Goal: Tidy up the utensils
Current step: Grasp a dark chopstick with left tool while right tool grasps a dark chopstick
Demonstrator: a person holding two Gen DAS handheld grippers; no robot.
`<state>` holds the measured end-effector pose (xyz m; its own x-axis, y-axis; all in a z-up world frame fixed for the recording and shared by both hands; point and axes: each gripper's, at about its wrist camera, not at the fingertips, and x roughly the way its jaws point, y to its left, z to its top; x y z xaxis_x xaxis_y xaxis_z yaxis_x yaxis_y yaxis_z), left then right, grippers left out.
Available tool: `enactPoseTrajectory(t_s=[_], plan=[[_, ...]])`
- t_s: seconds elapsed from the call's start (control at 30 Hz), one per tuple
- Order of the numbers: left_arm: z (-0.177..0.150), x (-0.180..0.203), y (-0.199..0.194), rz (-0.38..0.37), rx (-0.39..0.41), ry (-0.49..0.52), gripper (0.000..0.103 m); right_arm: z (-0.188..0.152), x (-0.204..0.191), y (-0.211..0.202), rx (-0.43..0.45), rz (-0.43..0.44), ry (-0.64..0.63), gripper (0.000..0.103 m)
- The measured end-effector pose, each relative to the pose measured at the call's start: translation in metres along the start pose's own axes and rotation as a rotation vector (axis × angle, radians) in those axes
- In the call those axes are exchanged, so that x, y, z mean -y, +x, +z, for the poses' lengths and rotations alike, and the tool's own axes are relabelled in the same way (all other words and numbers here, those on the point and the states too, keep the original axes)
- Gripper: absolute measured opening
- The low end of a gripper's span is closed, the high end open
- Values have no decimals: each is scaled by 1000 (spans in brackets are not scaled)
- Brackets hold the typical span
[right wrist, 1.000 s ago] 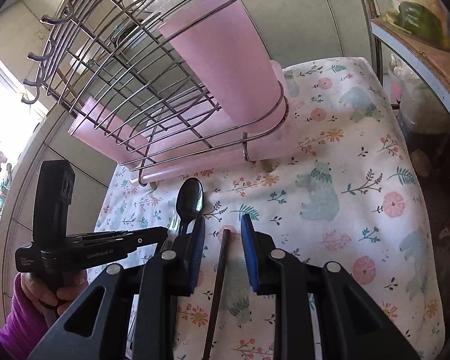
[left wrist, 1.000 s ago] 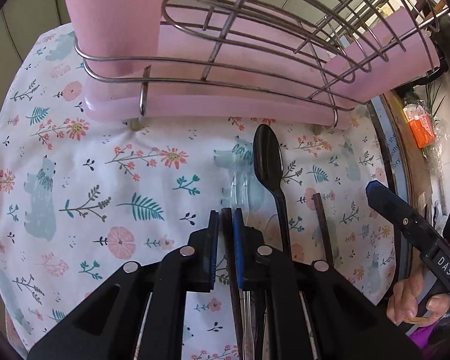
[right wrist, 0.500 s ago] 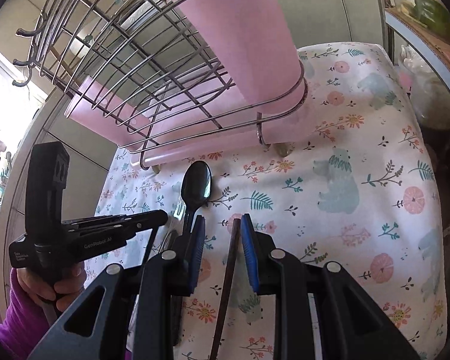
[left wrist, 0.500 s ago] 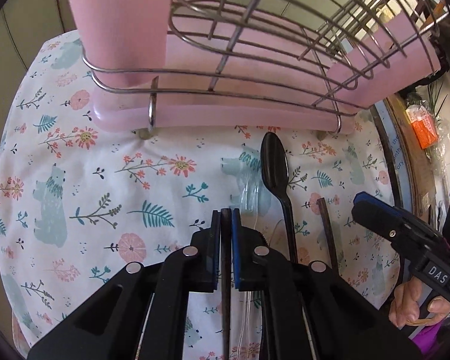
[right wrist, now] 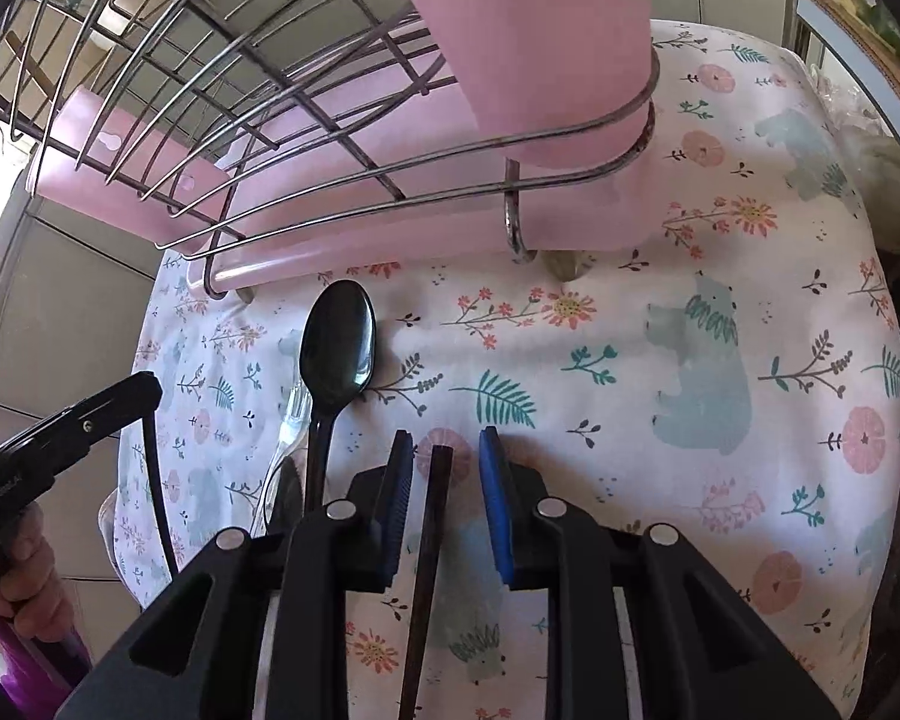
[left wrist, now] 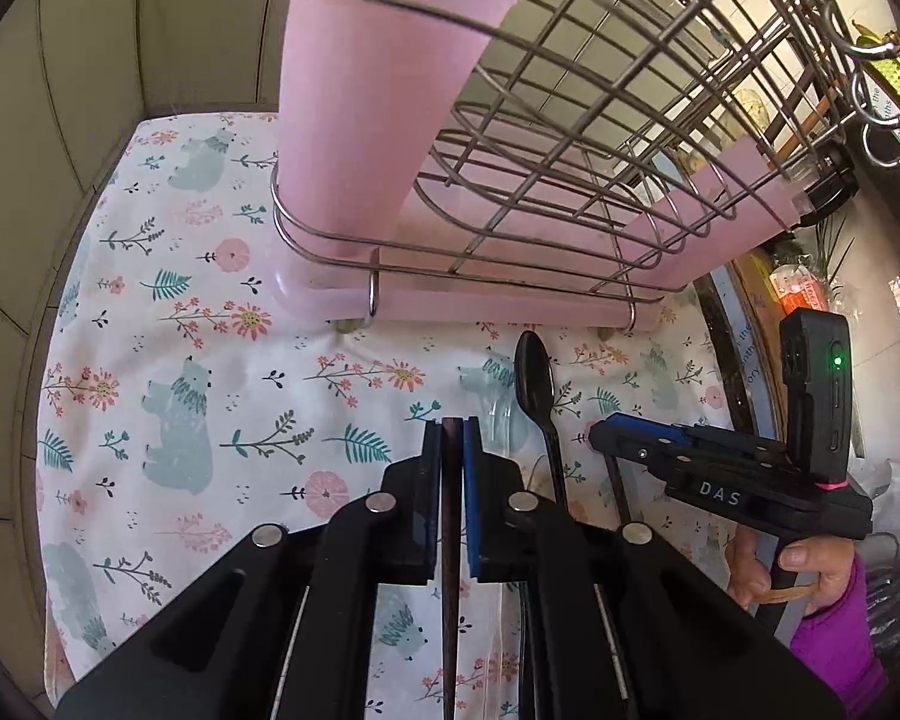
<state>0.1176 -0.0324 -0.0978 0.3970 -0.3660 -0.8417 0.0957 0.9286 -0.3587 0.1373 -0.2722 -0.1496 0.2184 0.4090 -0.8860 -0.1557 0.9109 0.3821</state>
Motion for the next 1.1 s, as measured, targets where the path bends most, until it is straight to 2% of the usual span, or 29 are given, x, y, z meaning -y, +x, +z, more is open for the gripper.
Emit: enactPoseTrajectory(t_s=[0.07,0.2,0.33,0.53,0.73,0.87,0.97,1.1], plan=[[-5,-1,-7,-4,8,4,6,0,-2,2,-5,-10,-12,8],[-6,-4,-17,-3,27,-3,6,-4,-6,2,11,-12,-41,7],[-7,-9,-31,-1,61,-8,6,-7,-6,-11,74,3,-48,7],[-10,-12,-58,-5,161,-9,6,-18,-8,-57,276,70,-69,7],[-18,-3,-78,10,265,16,6,-34,-12,-100,471,36,-94,7],[-24,1,-90,0,305,23,6,-44,-12,-129,614,48,-108,6],[-29,6,-96,13,341,47,6,-48,-17,-139,670,28,-138,6],[-37,10,-99,19,366,67,6,-54,-18,-142,678,5,-163,6]])
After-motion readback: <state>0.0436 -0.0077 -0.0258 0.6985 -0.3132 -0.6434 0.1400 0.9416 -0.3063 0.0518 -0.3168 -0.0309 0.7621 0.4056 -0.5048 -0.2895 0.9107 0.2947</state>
